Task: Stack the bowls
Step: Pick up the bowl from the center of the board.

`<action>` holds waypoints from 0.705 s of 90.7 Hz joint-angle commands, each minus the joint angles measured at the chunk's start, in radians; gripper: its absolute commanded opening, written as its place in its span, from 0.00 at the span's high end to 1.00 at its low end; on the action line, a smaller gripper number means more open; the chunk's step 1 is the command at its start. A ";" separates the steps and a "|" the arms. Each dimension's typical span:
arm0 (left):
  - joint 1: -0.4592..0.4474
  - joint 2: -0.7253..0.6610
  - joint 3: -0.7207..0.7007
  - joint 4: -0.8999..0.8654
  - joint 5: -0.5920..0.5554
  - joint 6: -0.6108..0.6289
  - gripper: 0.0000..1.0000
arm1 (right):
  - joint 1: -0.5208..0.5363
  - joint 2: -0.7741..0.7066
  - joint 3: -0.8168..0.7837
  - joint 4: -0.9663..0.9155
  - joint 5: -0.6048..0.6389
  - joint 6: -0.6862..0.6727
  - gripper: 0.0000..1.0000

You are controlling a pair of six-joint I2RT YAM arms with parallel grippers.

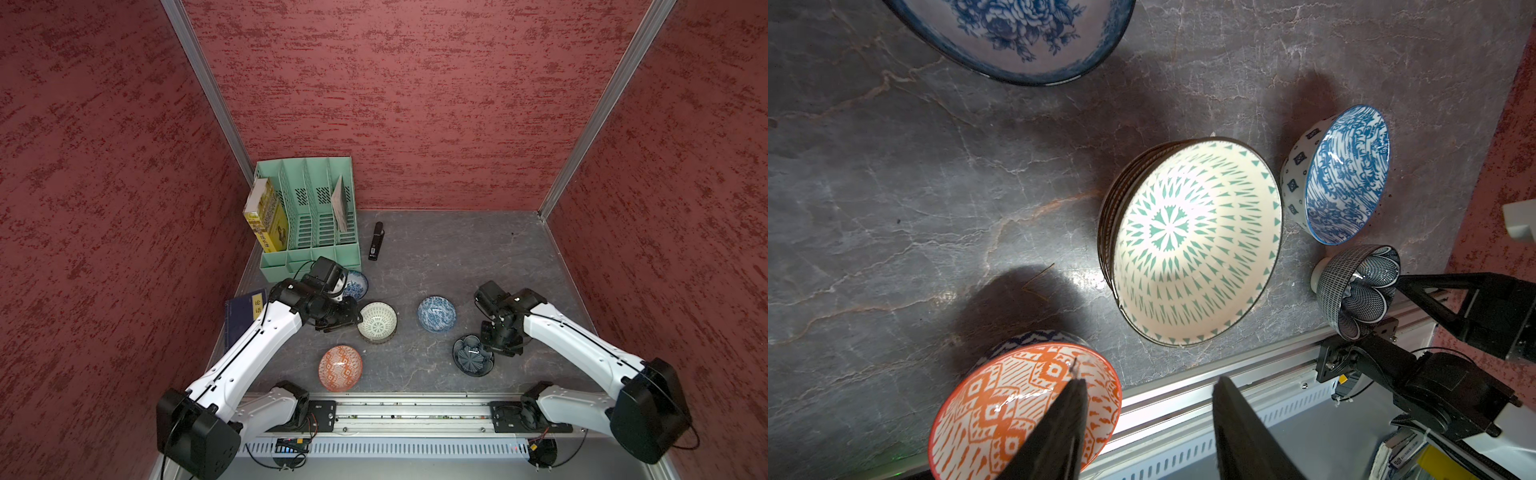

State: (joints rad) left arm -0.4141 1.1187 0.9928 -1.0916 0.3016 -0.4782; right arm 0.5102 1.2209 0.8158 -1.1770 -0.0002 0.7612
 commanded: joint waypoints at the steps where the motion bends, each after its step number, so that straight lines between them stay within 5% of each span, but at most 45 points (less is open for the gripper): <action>1: 0.005 -0.016 -0.014 0.016 0.015 0.004 0.49 | -0.007 0.003 -0.015 0.037 -0.011 0.020 0.71; 26: 0.005 -0.017 -0.020 0.020 0.019 0.004 0.49 | -0.006 0.015 -0.018 0.043 -0.019 0.015 0.78; 64: 0.005 -0.017 -0.026 0.022 0.020 0.012 0.49 | -0.001 0.031 -0.021 0.037 -0.041 0.014 0.74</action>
State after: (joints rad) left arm -0.4141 1.1179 0.9794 -1.0836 0.3138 -0.4778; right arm 0.5102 1.2495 0.8032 -1.1473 -0.0246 0.7700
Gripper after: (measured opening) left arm 0.514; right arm 0.254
